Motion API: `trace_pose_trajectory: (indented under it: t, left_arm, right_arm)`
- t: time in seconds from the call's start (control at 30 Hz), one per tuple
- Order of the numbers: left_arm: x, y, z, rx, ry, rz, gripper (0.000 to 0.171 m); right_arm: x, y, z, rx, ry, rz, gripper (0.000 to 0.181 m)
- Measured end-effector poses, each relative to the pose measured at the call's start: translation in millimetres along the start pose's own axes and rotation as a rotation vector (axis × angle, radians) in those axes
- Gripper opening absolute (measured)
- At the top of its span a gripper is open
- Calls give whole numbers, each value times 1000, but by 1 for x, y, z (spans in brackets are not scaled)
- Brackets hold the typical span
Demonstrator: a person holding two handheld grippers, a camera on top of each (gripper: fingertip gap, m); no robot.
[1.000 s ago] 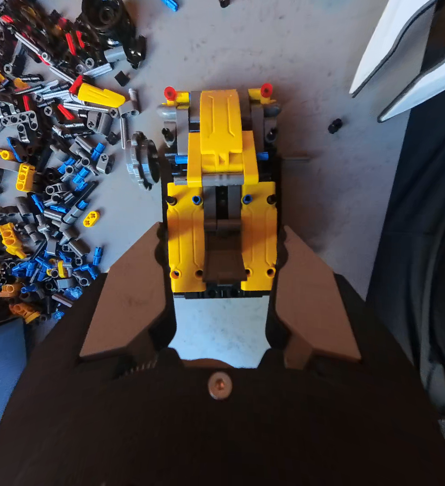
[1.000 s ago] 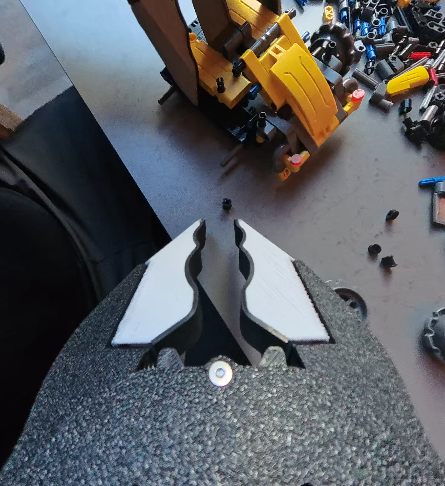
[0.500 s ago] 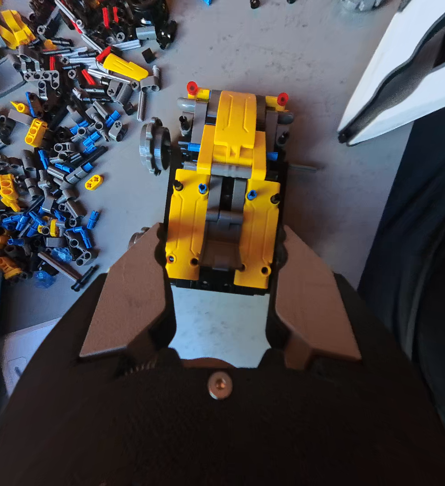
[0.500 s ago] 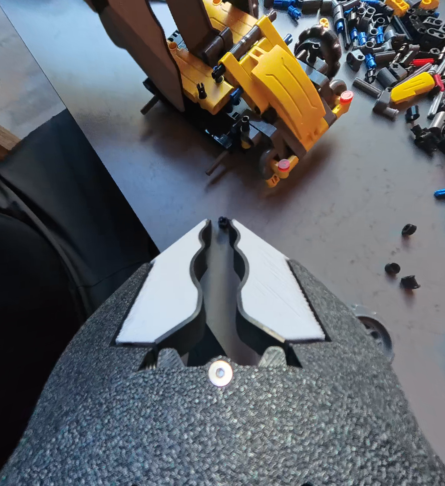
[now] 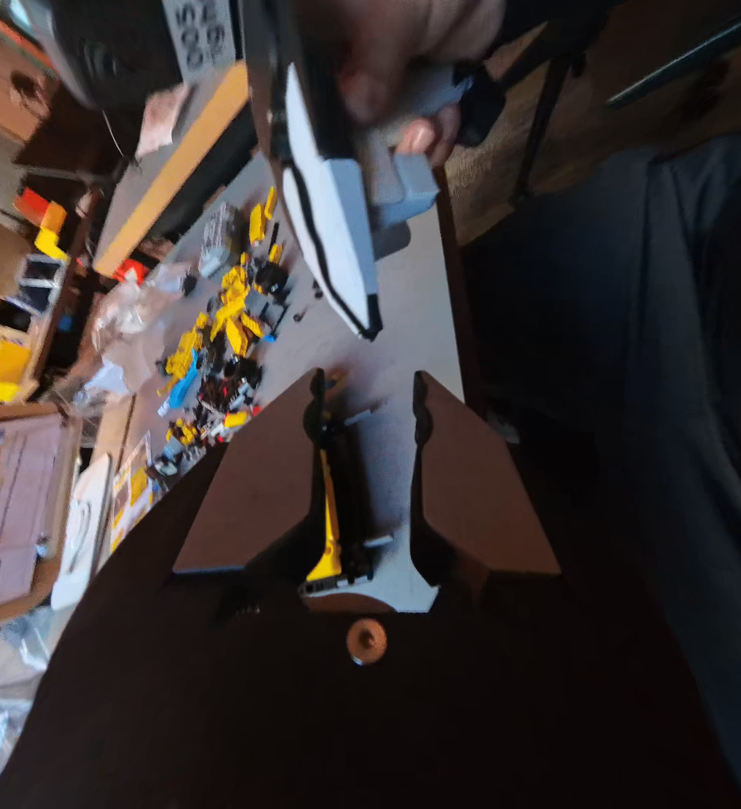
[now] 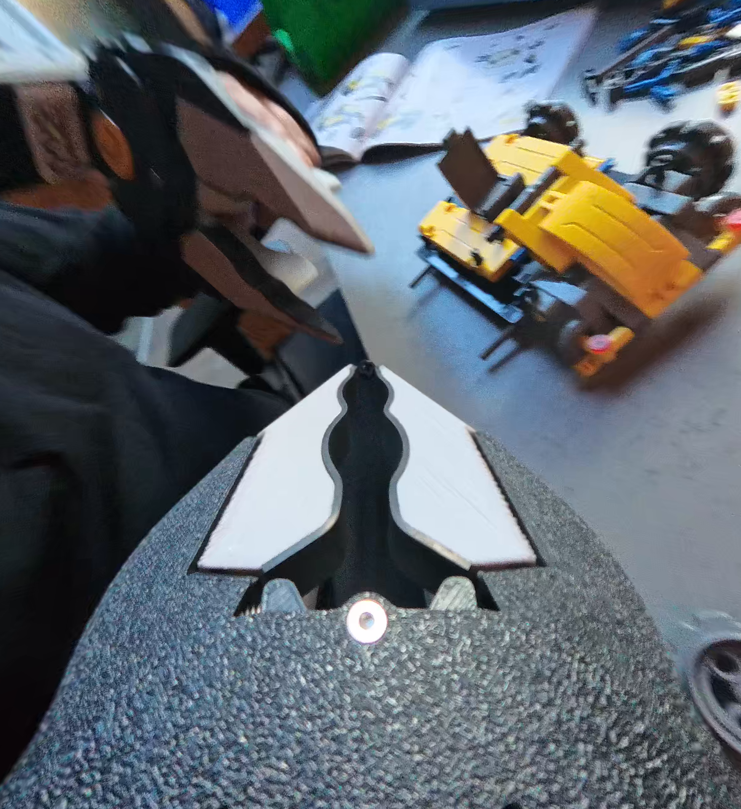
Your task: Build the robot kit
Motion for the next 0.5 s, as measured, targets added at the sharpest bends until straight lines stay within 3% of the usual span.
trace_pose_trajectory:
  t: [0.1, 0.23, 0.5]
  left_arm:
    - [3, 1, -9, -45, -73, -86, 22]
    - [12, -7, -18, -62, -159, -54, 21]
    - [12, -15, -20, -77, -189, -20, 12]
  right_arm:
    - [2, 14, -4, -30, -7, -143, 7]
    - [2, 27, -1, -77, 17, -301, 7]
    - [-3, 26, 4, -113, 68, -345, 7]
Point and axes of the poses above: each gripper's, where its closed fingertips meet, x back along the fingers, z out of its underside, y = z × x across the jaws, the point moved 3 cm from there along x, back along the fingers, and after that the axes turned 15 degrees about y, right-handed, at the moved point
